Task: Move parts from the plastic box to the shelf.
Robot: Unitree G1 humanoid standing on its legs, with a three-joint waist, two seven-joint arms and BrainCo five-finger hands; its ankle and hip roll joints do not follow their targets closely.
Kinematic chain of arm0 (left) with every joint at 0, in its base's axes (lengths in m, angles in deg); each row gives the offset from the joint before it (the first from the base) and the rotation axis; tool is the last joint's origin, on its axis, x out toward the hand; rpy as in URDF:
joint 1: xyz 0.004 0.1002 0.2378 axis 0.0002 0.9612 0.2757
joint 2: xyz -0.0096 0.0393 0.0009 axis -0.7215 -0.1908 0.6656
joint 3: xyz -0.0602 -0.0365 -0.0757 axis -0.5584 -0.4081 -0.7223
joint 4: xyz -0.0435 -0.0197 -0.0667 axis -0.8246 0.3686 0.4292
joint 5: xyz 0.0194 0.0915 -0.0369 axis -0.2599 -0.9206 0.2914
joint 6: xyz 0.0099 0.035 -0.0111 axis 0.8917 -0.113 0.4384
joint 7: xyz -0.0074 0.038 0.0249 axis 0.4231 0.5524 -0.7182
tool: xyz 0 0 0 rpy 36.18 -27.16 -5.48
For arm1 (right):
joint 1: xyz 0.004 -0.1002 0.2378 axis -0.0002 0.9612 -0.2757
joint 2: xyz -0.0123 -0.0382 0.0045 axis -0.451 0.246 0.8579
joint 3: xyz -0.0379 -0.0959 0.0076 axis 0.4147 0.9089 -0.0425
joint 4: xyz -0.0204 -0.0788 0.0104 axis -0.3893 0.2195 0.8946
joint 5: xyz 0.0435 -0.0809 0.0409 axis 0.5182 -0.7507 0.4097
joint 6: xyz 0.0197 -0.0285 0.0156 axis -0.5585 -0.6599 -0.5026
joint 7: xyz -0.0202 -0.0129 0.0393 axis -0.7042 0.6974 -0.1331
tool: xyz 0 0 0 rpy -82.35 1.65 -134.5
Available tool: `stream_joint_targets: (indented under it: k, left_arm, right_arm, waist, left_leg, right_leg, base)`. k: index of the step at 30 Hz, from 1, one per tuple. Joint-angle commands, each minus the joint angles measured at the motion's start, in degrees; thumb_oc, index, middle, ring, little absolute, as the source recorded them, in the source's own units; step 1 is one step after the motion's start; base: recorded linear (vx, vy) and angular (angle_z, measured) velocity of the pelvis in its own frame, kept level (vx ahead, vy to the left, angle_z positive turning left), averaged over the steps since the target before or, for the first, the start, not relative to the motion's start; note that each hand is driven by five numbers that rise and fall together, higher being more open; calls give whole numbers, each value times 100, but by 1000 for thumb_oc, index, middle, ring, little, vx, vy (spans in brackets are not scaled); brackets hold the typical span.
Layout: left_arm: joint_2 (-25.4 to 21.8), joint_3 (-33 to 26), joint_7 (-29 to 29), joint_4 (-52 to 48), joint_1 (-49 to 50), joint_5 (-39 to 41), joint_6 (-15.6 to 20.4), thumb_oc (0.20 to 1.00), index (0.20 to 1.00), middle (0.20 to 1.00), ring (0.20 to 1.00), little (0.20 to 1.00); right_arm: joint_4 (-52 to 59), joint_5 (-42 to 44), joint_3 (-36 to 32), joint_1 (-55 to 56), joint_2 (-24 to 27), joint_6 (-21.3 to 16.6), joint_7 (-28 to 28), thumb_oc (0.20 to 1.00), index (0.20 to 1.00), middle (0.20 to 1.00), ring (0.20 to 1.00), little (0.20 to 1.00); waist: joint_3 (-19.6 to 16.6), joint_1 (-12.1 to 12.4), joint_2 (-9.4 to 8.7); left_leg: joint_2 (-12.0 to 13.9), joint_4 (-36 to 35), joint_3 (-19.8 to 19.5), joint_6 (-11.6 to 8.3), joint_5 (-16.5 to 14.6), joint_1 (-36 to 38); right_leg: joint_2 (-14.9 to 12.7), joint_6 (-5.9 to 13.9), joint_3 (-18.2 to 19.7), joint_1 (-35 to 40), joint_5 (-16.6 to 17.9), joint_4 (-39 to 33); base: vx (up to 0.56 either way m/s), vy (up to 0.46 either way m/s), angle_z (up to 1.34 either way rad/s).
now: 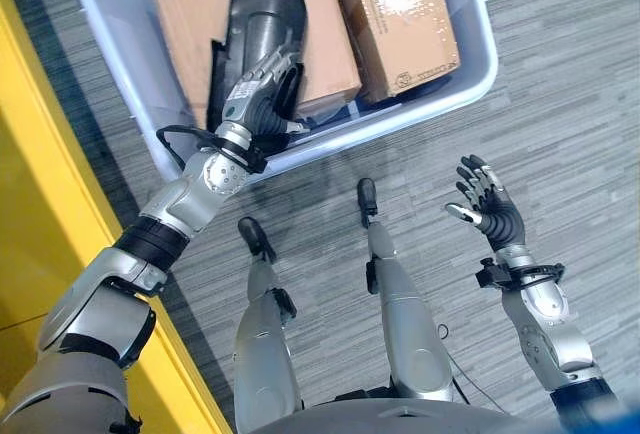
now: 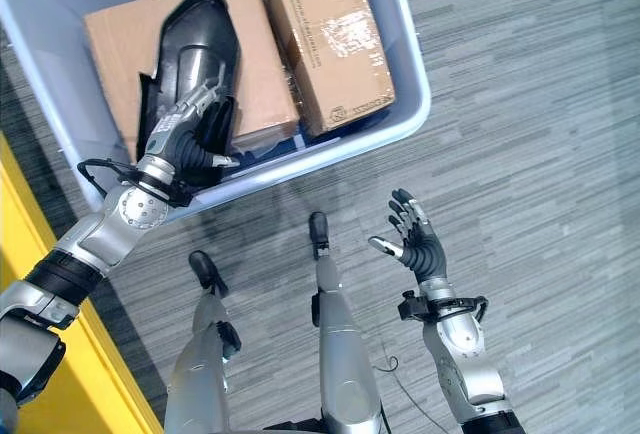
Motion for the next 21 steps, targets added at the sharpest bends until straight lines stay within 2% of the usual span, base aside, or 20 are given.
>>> stream_joint_targets:
  k: [1,4,7,11,12,14,16,17,18,21]
  left_arm:
    - [-146,-732,-259,-535,96,983,773,1000,1000,1000,1000,1000]
    - [294,-1693,-484,-1466,855,1678,1111,1000,1000,1000,1000,1000]
    - [520,-1909,-663,-1807,970,1630,1156,1000,1000,1000,1000,1000]
    - [697,-2063,-971,-2008,1014,1386,1128,1000,1000,1000,1000,1000]
    - [917,-2029,-953,-1984,999,1691,1182,1000,1000,1000,1000,1000]
    - [986,-2012,-1031,-1950,972,1665,1157,1000,1000,1000,1000,1000]
    - [1087,-1973,-1356,-1728,895,1170,948,1000,1000,1000,1000,1000]
    - [1088,-1971,-1357,-1727,893,1169,949,1000,1000,1000,1000,1000]
    - [1092,-1937,-1611,-1444,803,807,761,1000,1000,1000,1000,1000]
    - [1093,-1907,-1694,-1355,747,689,703,1000,1000,1000,1000,1000]
  right_arm:
    - [303,241,-559,365,171,-363,-115,1000,1000,1000,1000,1000]
    - [336,145,-515,390,116,-389,-52,1000,1000,1000,1000,1000]
    - [376,112,-480,347,122,-387,-2,1000,1000,1000,1000,1000]
    - [405,59,-458,272,130,-398,102,1000,1000,1000,1000,1000]
    - [406,25,-426,217,128,-388,146,1000,1000,1000,1000,1000]
    - [412,3,-404,202,131,-388,166,1000,1000,1000,1000,1000]
    - [419,-35,-341,143,121,-391,256,1000,1000,1000,1000,1000]
    - [419,-35,-342,143,121,-391,256,1000,1000,1000,1000,1000]
    - [400,-69,-304,107,125,-403,313,1000,1000,1000,1000,1000]
    - [396,-86,-297,86,124,-410,345,1000,1000,1000,1000,1000]
  waist:
    - [68,-39,176]
    - [64,61,189]
    - [74,85,167]
    - [103,103,146]
    - [118,109,122]
    - [123,109,118]
    - [153,98,74]
    - [154,99,74]
    - [174,87,50]
    - [189,85,42]
  left_leg:
    - [181,206,-393,-171,-296,207]
    - [166,206,-441,-162,-336,211]
    - [160,205,-460,-153,-357,234]
    - [154,181,-486,-146,-358,259]
    - [155,180,-489,-140,-358,265]
    - [154,174,-488,-136,-360,271]
    - [161,188,-486,-126,-369,269]
    - [161,188,-486,-126,-369,269]
    - [166,203,-475,-119,-380,261]
    - [166,210,-477,-118,-382,256]
  right_leg:
    - [-546,588,-363,1193,-801,56]
    - [-565,573,-406,1242,-822,46]
    - [-561,561,-425,1272,-837,44]
    - [-570,562,-452,1307,-845,40]
    - [-574,558,-456,1310,-838,39]
    - [-575,553,-454,1312,-837,39]
    - [-560,547,-461,1312,-834,40]
    - [-560,547,-461,1312,-833,40]
    - [-552,541,-454,1306,-834,42]
    - [-551,540,-454,1305,-836,42]
  base:
    - [0,0,0]
    - [0,0,0]
    - [2,-12,1]
    - [3,-9,2]
    - [0,0,0]
    - [0,0,0]
    - [0,0,0]
    - [0,0,0]
    - [0,0,0]
    - [0,0,0]
